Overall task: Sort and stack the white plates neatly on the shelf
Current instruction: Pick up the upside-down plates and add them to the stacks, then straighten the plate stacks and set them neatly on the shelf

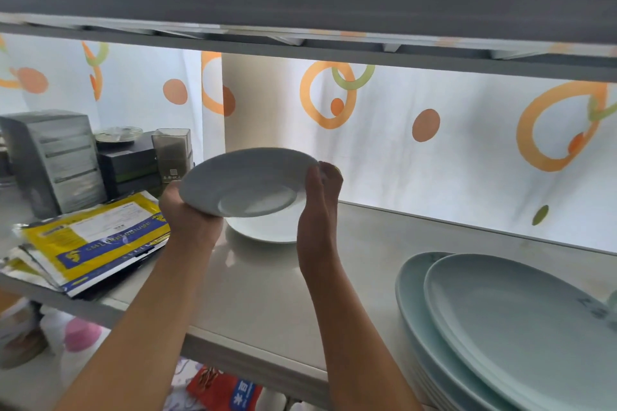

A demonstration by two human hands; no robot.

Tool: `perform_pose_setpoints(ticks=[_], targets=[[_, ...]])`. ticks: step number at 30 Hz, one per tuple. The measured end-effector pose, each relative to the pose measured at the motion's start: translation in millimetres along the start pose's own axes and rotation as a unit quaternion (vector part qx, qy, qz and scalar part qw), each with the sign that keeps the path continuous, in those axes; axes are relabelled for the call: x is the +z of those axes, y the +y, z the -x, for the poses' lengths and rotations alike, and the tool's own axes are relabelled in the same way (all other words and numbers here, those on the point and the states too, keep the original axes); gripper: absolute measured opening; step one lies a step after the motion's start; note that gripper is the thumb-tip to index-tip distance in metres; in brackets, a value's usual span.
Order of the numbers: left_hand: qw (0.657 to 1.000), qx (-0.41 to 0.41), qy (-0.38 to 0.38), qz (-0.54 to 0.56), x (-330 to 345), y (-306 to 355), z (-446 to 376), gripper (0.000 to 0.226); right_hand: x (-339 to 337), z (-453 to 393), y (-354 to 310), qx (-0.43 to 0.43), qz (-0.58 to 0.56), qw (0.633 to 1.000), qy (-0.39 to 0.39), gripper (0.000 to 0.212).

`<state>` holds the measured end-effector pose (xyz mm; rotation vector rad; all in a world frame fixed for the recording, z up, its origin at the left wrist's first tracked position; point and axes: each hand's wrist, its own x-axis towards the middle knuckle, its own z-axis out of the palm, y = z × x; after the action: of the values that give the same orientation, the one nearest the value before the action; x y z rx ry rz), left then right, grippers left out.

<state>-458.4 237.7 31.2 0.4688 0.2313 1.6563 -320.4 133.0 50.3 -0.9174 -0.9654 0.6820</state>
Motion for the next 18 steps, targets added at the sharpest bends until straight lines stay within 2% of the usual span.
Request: perform_pose_setpoints(ticks=[3,5,7,10,12,14,18], targets=[[0.998,-0.042,0.035,-0.014,-3,3,-4,0.026,-4,-6,1,0.057,-0.081,0.994,0.044,0.008],[0.996,-0.060,0.039,-0.055,-7,2,-5,0.032,-8,-10,4,0.077,-0.155,0.983,0.065,0.018],[0.994,-0.081,0.007,-0.076,-6,2,-3,0.037,-12,-12,5,0.111,-0.213,0.968,0.074,0.024],[0.990,-0.119,-0.038,-0.061,-4,5,0,0.067,-11,-13,7,0.141,-0.188,0.969,0.074,0.045],[0.988,-0.132,-0.057,-0.062,-4,7,2,0.075,-9,-13,8,0.143,-0.175,0.971,0.073,0.056],[0.987,-0.134,-0.058,-0.064,-5,8,2,0.077,-10,-13,9,0.139,-0.169,0.973,0.068,0.058],[0.985,-0.150,-0.065,-0.063,-4,7,4,0.063,-10,-13,9,0.131,-0.167,0.975,0.064,0.060]])
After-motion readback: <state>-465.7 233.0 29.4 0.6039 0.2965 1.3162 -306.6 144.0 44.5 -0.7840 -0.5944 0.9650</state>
